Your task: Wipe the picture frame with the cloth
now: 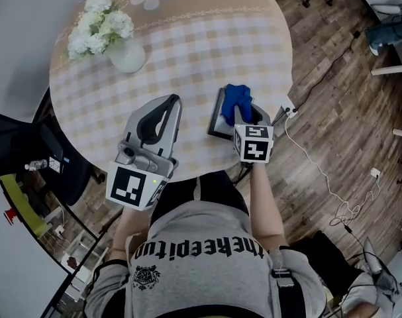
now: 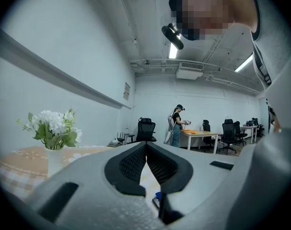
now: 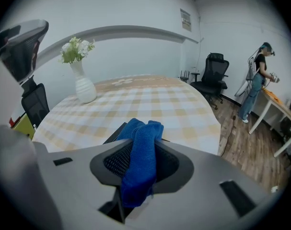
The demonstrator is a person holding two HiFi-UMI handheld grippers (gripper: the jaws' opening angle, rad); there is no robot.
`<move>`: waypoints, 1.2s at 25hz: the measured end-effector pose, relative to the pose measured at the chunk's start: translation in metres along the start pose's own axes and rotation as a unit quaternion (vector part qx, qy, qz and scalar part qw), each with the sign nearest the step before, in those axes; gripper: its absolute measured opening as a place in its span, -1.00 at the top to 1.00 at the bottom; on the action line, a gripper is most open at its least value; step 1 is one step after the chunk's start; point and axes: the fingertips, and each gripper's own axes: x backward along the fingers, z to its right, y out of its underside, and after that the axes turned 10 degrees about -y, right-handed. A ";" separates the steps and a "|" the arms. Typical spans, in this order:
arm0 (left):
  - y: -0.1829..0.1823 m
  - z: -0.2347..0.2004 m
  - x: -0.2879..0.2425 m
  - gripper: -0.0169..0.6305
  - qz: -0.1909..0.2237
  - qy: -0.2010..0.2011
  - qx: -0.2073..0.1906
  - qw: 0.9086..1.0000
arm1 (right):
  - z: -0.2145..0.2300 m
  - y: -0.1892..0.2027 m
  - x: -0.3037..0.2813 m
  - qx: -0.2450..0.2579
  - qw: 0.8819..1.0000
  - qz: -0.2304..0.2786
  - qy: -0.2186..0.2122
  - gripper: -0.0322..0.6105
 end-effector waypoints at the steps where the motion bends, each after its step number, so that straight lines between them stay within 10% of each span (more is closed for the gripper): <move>1: -0.001 0.002 -0.001 0.89 0.001 0.002 0.000 1.000 | 0.003 0.000 0.003 -0.005 1.000 0.003 0.001 0.53; 30: -0.005 0.040 0.000 0.89 0.013 0.075 0.000 0.997 | -0.011 0.051 0.046 -0.044 0.999 0.017 -0.024 0.53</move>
